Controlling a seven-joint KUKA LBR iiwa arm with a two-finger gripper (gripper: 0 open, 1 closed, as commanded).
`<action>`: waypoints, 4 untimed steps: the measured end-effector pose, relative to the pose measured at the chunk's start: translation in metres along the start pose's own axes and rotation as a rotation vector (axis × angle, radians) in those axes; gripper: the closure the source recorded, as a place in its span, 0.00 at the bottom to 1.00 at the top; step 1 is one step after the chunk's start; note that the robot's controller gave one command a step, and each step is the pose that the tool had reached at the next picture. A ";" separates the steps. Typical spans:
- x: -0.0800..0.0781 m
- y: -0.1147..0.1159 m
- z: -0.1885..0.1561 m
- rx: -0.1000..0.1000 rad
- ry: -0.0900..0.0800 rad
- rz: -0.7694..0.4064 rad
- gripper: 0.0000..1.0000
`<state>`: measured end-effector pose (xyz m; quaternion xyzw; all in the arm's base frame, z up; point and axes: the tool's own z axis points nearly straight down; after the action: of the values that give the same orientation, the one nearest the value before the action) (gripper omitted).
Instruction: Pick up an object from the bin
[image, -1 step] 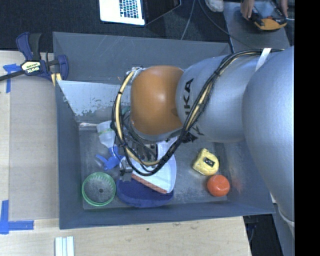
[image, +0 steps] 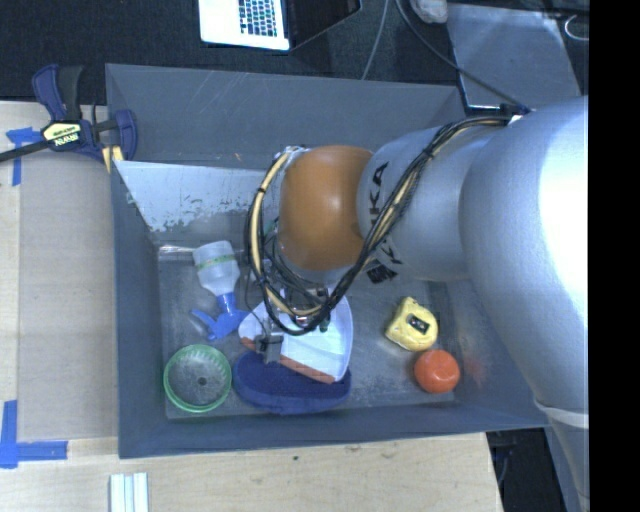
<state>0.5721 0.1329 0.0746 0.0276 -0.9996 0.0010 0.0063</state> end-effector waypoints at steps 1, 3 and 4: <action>0.034 0.036 -0.029 0.000 0.002 -0.137 0.00; -0.006 0.005 0.003 -0.004 0.007 0.138 0.00; 0.025 -0.010 -0.040 -0.002 0.008 0.332 0.00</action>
Offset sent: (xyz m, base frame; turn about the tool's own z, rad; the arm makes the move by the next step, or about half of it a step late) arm -0.0351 0.0328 0.0302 -0.1348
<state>0.5480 0.1219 0.1147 -0.1380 -0.9904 0.0013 0.0103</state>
